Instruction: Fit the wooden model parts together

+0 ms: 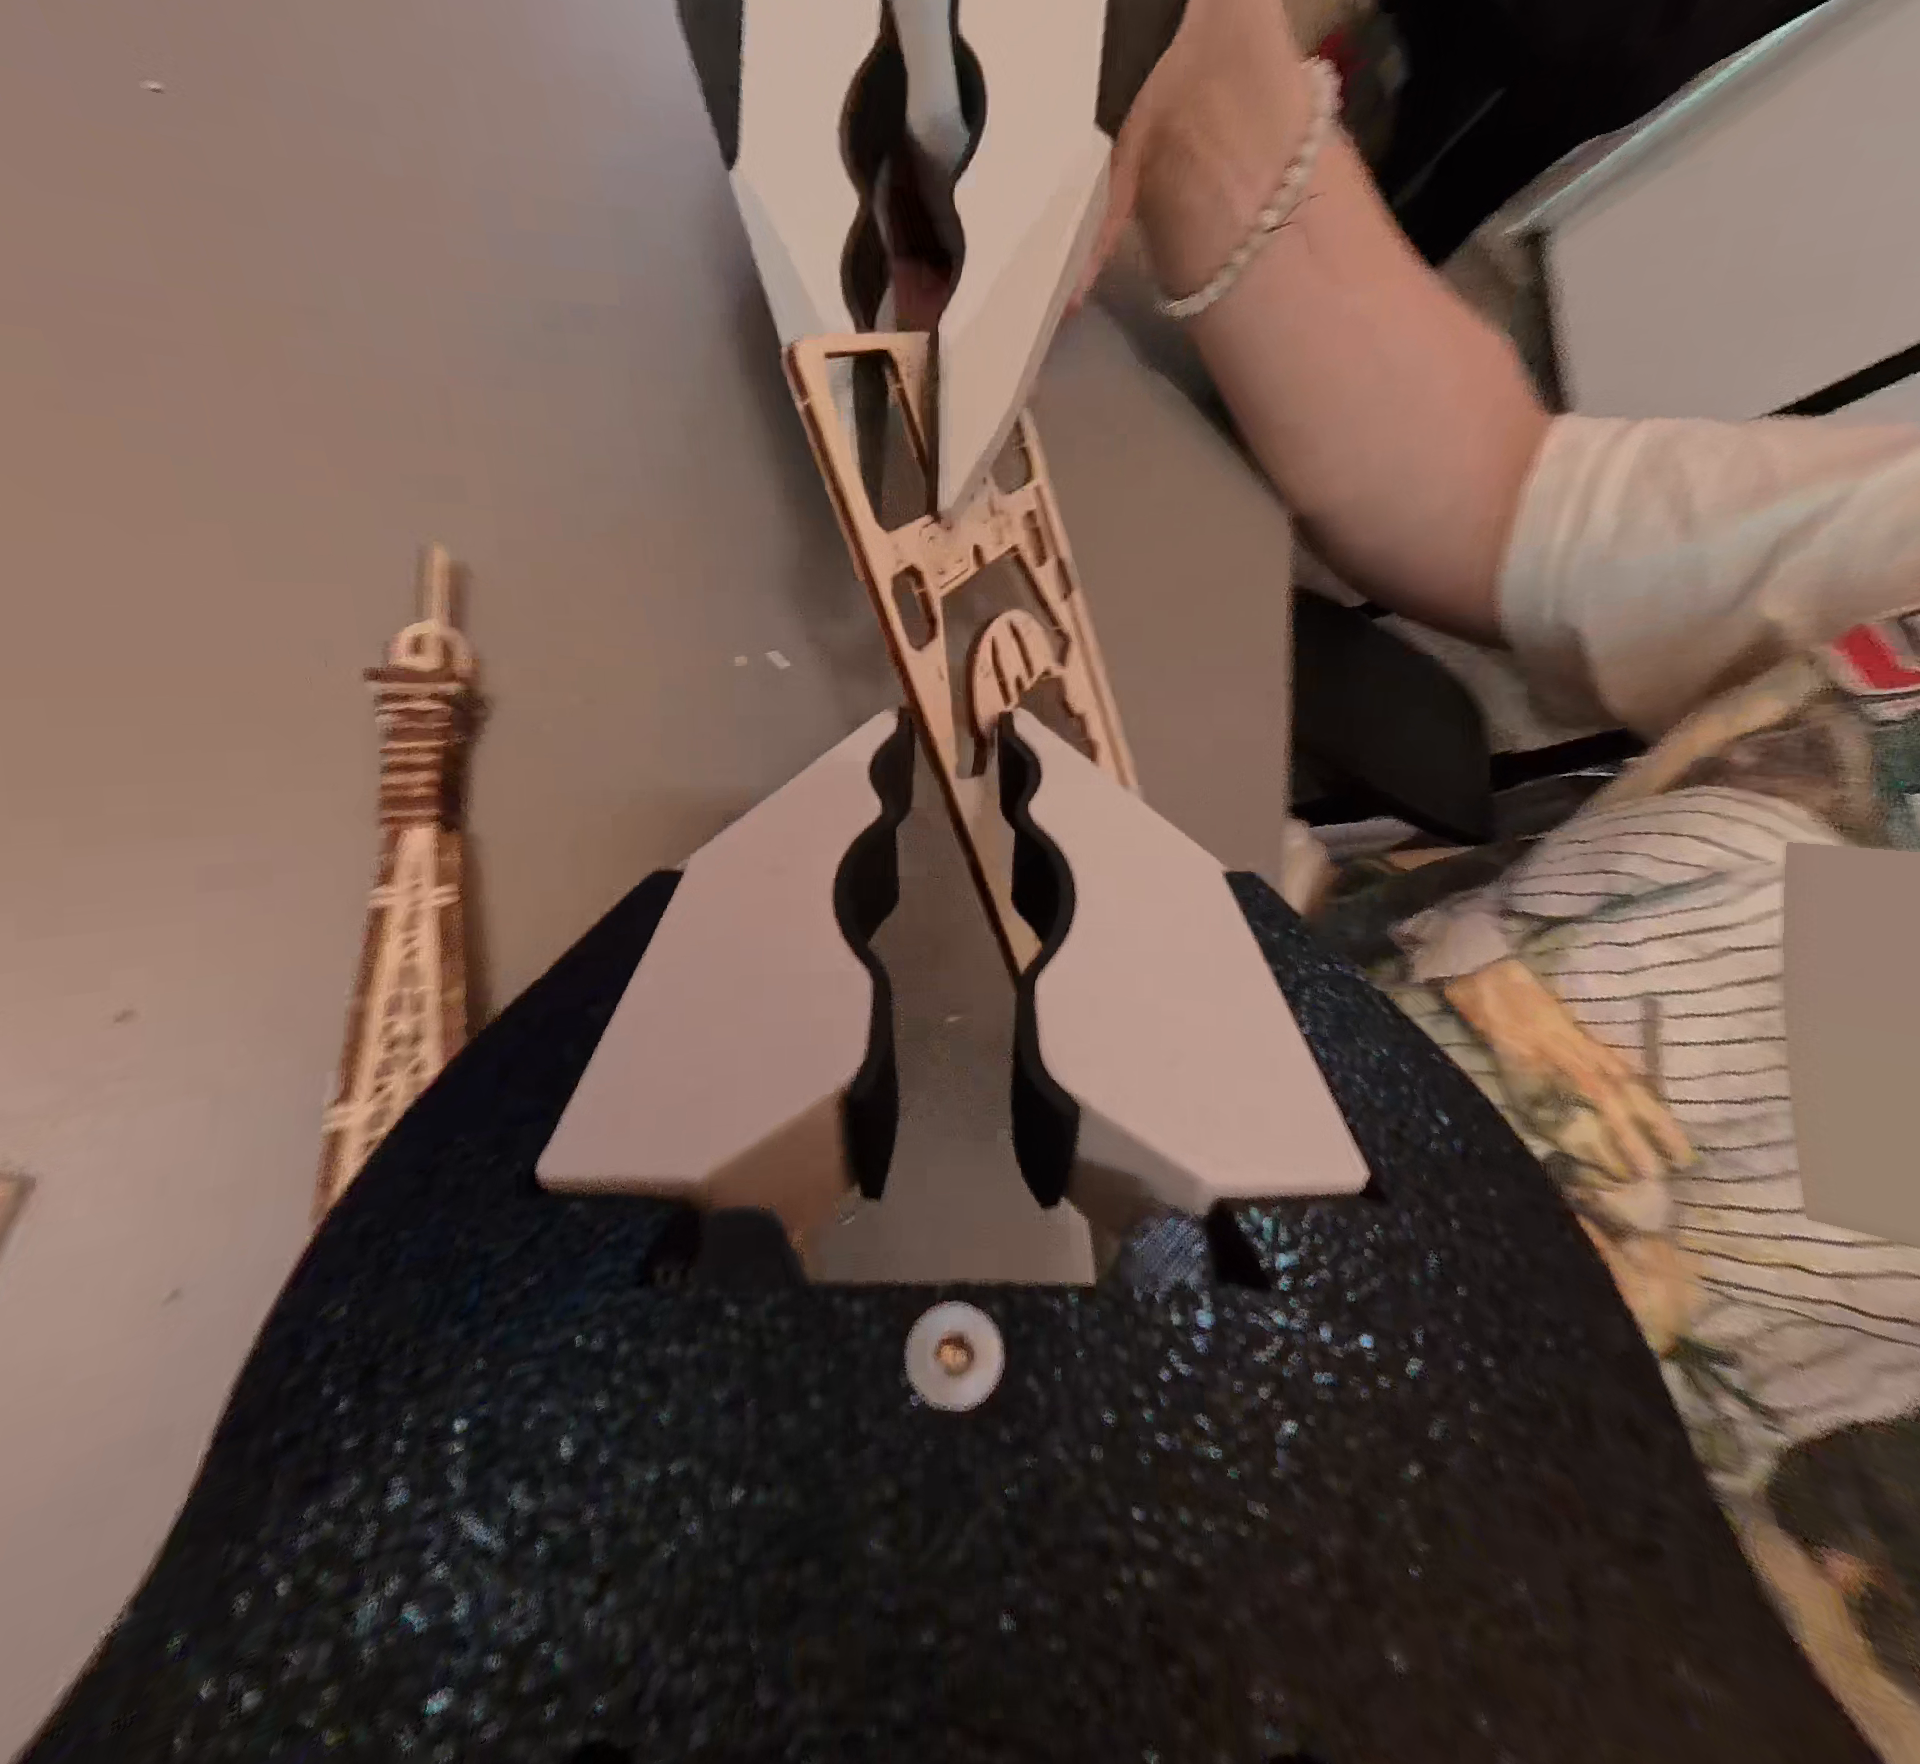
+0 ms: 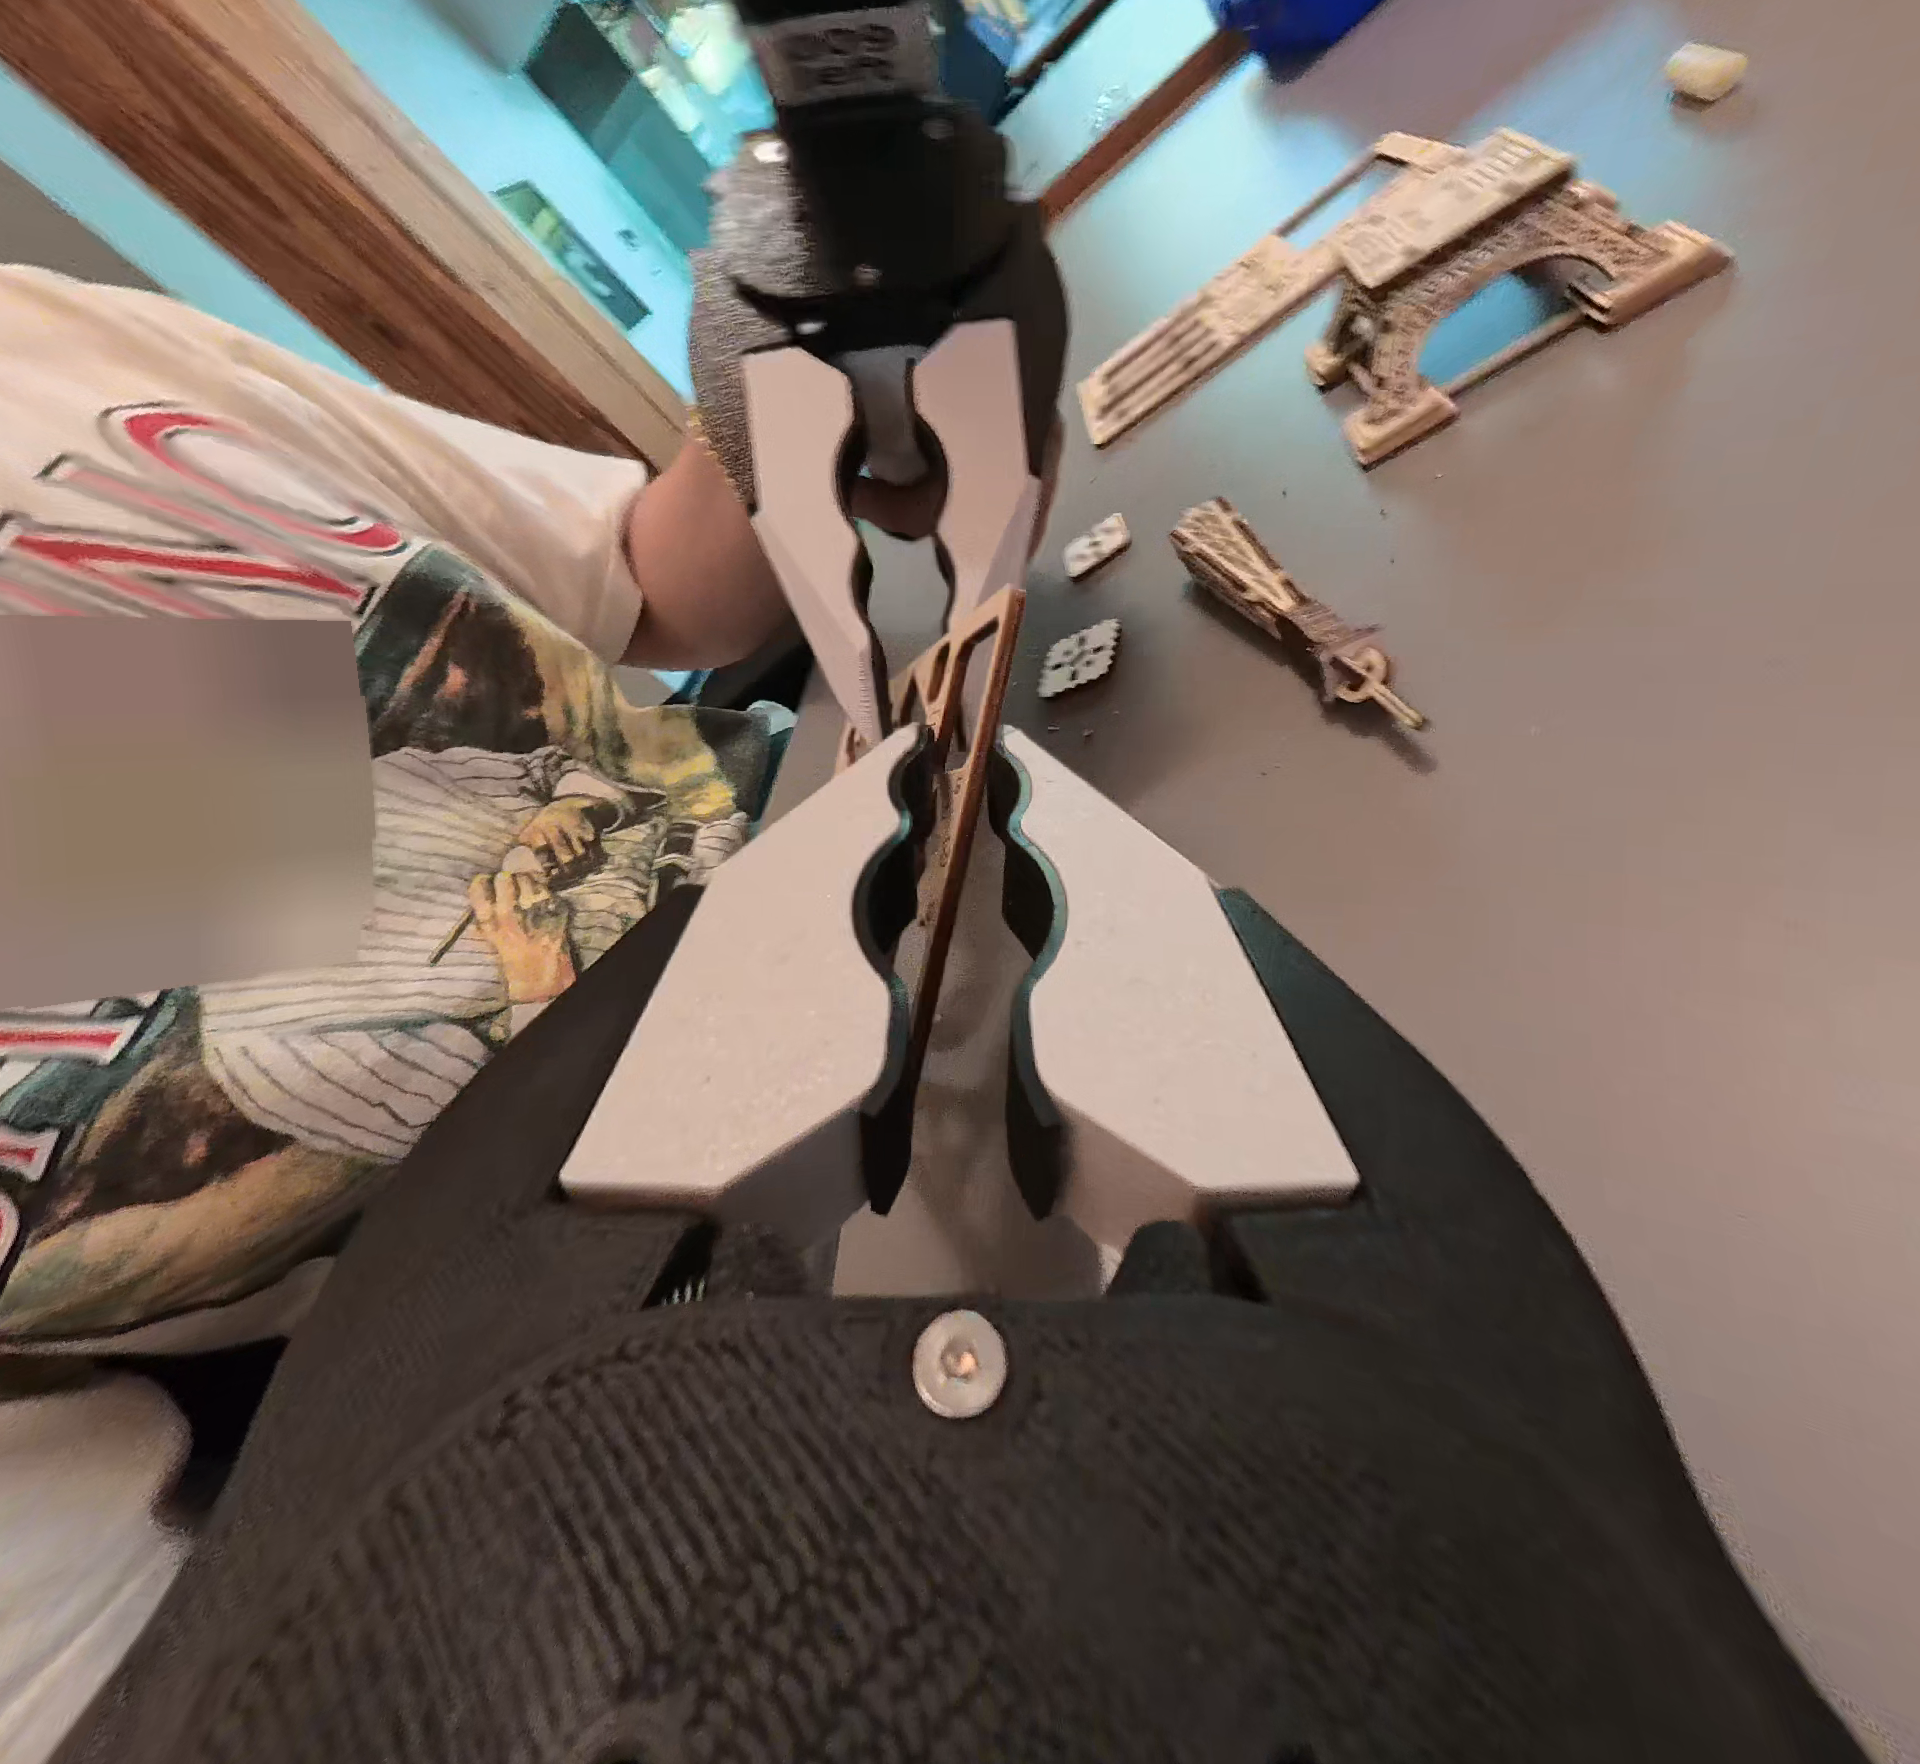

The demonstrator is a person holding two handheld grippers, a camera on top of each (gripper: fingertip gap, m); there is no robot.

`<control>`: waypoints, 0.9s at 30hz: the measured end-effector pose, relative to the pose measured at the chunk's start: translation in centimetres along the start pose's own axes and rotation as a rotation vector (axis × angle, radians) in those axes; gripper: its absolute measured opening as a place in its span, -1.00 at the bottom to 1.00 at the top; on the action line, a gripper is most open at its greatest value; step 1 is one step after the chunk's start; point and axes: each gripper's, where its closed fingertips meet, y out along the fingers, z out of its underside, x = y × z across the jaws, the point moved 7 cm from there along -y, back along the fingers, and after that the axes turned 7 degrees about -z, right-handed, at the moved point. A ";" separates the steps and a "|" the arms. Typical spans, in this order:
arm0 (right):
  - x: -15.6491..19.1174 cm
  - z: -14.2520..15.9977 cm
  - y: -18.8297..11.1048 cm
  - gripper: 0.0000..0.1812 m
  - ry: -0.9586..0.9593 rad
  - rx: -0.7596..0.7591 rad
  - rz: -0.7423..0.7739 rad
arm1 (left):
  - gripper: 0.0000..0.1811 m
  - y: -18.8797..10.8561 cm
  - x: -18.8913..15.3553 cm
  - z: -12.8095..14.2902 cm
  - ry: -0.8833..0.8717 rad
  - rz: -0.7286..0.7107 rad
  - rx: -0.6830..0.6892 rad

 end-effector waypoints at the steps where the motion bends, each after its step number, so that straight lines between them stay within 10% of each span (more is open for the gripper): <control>1: -0.4 0.0 0.0 -0.92 0.027 -0.004 0.025 | -0.82 -0.2 0.3 0.1 0.038 -0.059 0.003; 7: -1.9 1.2 0.0 -0.92 0.239 0.029 0.052 | -1.00 -1.2 -1.8 -1.0 0.400 -0.312 -0.152; 17: -1.9 1.9 0.4 -0.90 0.256 0.085 0.070 | -1.00 1.8 -1.4 -0.8 0.689 -0.453 0.013; 21: -1.9 1.8 0.4 -0.90 0.255 0.083 0.079 | -0.81 0.6 -0.3 -1.7 0.553 -0.601 -0.114; 27: -1.7 1.7 0.2 -0.91 0.247 0.064 0.053 | -0.54 1.0 0.5 -0.9 0.115 -0.356 -0.091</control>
